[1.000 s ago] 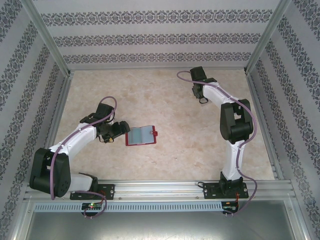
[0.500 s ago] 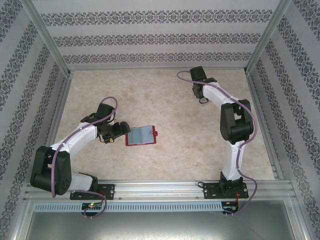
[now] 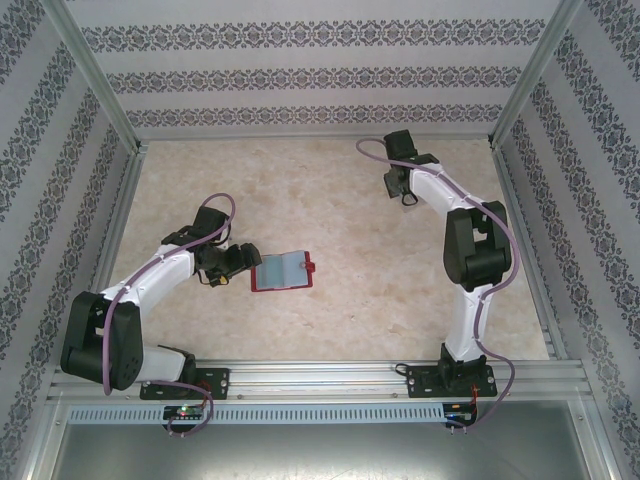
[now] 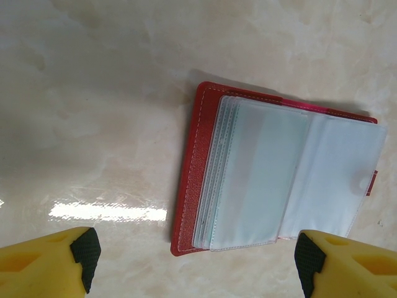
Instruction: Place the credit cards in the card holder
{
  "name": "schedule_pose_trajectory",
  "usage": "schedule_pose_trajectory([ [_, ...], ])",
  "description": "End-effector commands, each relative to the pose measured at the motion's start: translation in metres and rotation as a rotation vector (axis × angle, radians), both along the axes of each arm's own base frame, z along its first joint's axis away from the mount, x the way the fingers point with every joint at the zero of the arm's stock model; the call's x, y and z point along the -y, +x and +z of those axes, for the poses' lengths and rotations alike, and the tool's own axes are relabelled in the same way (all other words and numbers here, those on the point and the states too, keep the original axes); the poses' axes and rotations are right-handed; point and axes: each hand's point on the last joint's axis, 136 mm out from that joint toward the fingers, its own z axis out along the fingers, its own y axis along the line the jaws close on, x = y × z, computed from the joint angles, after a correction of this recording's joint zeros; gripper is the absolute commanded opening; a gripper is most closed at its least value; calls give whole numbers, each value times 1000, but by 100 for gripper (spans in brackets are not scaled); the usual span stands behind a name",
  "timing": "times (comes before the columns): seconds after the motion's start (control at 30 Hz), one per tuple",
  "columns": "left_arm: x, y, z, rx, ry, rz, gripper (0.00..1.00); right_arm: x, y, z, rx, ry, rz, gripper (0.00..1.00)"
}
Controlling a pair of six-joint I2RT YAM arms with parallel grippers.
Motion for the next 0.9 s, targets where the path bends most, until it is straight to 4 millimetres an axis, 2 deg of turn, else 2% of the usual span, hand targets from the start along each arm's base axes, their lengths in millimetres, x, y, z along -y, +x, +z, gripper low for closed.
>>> schedule_pose_trajectory([
  [0.0,2,2,5,-2,4,-22,84,12,5,-5,-18,2,-28,66],
  [0.13,1,2,5,8,4,-17,84,21,5,-14,-44,7,-43,66],
  [0.33,2,2,7,6,4,-18,84,16,3,-26,-77,67,-31,69],
  [0.47,1,2,6,7,7,-16,84,13,1,-15,-61,95,-27,73],
  [0.63,2,2,4,11,0,-12,84,7,1,4,-21,130,-4,81],
  [0.7,3,3,3,3,-4,-14,83,2,-1,4,-24,156,16,85],
  [0.87,4,4,2,7,-11,-13,83,-3,-3,-5,-49,187,36,86],
])
